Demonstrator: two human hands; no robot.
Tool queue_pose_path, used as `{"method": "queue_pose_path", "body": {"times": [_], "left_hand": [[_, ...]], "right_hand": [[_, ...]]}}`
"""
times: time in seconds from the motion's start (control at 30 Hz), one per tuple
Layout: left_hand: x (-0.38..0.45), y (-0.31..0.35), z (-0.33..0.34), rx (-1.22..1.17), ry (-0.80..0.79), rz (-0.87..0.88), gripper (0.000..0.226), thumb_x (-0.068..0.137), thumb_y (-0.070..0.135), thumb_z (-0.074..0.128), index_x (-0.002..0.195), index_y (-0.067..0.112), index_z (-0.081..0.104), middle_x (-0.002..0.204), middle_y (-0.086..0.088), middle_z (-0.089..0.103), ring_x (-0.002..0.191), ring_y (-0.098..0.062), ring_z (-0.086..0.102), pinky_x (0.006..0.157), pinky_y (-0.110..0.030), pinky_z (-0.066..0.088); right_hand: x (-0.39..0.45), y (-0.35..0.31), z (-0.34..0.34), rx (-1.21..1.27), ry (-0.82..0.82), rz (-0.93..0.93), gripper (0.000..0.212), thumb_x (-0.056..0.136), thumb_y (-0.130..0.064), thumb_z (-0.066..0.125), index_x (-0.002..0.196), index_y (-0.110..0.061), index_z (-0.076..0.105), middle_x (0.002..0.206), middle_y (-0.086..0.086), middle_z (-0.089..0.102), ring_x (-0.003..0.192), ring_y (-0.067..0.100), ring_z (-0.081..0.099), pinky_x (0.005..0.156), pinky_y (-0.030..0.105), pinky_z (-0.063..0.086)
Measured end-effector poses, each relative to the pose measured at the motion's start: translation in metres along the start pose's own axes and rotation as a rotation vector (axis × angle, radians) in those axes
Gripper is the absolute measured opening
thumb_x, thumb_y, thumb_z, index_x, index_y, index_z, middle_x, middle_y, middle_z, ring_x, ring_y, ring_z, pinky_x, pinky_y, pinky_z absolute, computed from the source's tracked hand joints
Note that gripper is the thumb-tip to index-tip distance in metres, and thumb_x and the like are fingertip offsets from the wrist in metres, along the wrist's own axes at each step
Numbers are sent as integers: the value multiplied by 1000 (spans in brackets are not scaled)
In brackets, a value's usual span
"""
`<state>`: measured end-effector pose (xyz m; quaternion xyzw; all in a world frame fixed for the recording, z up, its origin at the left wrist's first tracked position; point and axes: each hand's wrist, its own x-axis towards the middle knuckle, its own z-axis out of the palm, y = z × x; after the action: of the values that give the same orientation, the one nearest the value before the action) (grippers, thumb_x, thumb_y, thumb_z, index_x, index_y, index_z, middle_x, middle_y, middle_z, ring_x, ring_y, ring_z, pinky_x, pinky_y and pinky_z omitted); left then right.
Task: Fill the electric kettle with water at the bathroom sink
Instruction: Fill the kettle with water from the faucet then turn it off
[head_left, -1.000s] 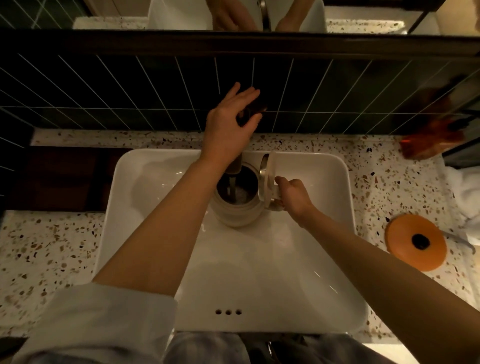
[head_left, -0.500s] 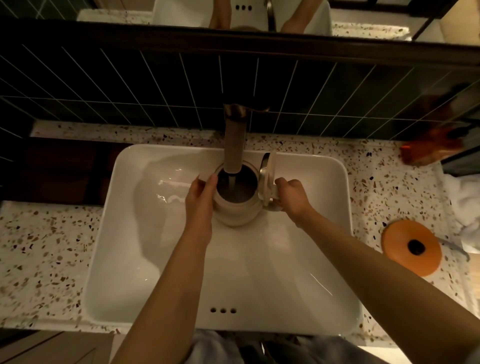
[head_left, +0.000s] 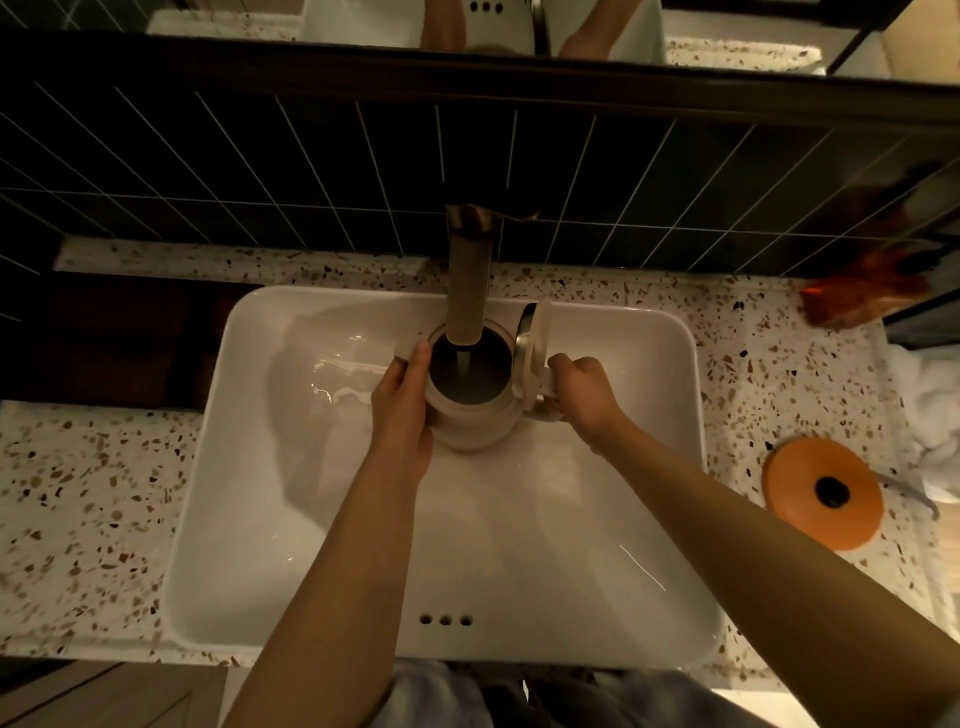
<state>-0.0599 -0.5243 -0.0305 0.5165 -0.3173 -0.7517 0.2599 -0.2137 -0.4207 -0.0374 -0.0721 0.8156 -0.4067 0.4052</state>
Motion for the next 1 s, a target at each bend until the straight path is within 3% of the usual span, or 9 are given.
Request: {"method": "queue_pose_path", "body": {"times": [0.53,0.67,1.0], "left_hand": [[5,0,-2,-10,-14,-13,32,93,29,63,122,16,66,120,-7,72,115,-21,65,106,-46,46],[6,0,-2,-4,1,-9,34,93,28,63,123,14,65,119,-7,72,114,-21,66,105,-45,47],[5,0,-3,5,-7,-10,30,93,28,62,121,17,66,117,-5,73,113,-19,66,104,-42,48]], "right_hand": [[6,4,2,10,3,-15,26,90,-25,42,77,-3,49,72,10,50,63,20,48,64,31,42],[7,6,2,11,4,-22,27,90,-24,42,68,-9,44,68,7,47,61,19,46,62,31,40],[4,3,3,12,-2,-9,29,78,-33,40,71,-5,47,74,15,51,68,26,49,68,38,43]]}}
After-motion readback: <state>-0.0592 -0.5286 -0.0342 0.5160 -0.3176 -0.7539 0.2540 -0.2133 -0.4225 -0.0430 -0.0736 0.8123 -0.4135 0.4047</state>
